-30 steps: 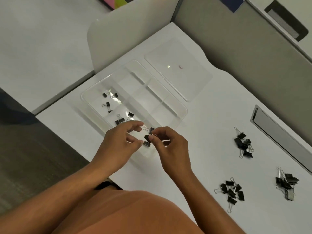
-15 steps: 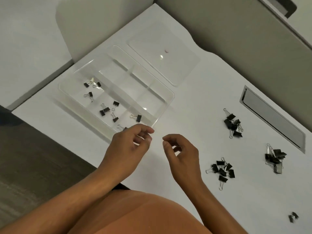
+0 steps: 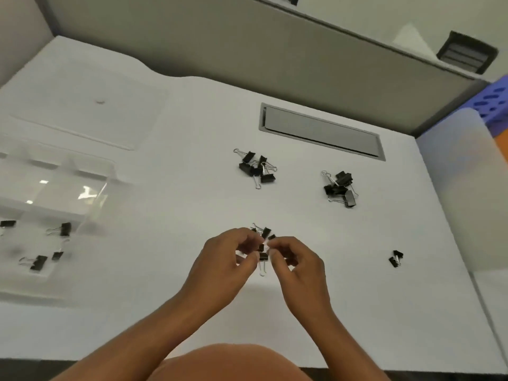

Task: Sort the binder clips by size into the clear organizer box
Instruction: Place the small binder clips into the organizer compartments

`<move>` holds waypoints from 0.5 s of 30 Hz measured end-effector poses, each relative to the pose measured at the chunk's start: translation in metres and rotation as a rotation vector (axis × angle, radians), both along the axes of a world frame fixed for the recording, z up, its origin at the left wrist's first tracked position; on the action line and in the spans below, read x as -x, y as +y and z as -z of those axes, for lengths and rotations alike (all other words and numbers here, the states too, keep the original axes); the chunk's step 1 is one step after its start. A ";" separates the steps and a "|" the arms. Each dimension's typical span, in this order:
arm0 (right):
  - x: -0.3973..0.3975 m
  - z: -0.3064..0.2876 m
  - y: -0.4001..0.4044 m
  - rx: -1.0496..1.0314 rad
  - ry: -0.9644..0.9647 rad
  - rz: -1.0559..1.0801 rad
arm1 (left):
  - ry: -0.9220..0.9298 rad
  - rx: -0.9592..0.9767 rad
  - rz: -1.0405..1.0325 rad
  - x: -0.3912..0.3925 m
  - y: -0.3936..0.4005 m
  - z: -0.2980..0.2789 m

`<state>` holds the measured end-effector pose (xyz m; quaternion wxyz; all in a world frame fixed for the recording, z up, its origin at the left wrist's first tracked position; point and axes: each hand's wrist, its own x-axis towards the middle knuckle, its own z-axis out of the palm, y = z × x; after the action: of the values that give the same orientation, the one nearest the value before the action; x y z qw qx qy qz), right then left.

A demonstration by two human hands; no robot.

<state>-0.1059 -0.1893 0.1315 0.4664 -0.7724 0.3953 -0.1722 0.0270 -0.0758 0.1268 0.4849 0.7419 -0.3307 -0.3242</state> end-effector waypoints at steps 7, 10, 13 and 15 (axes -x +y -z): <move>0.119 0.027 -0.102 -0.029 -0.006 0.298 | -0.128 -0.055 0.263 0.096 -0.105 0.028; 0.163 0.042 -0.145 -0.005 0.010 0.408 | -0.205 -0.093 0.377 0.124 -0.144 0.042; 0.198 0.055 -0.189 0.035 0.023 0.523 | -0.303 -0.136 0.502 0.147 -0.180 0.052; 0.217 0.065 -0.217 0.066 0.025 0.596 | -0.391 -0.149 0.612 0.163 -0.207 0.056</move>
<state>-0.3226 -0.4066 0.0670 0.3649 -0.6391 0.6045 -0.3051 -0.1359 -0.2825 0.0704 0.2378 0.6899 -0.5990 -0.3296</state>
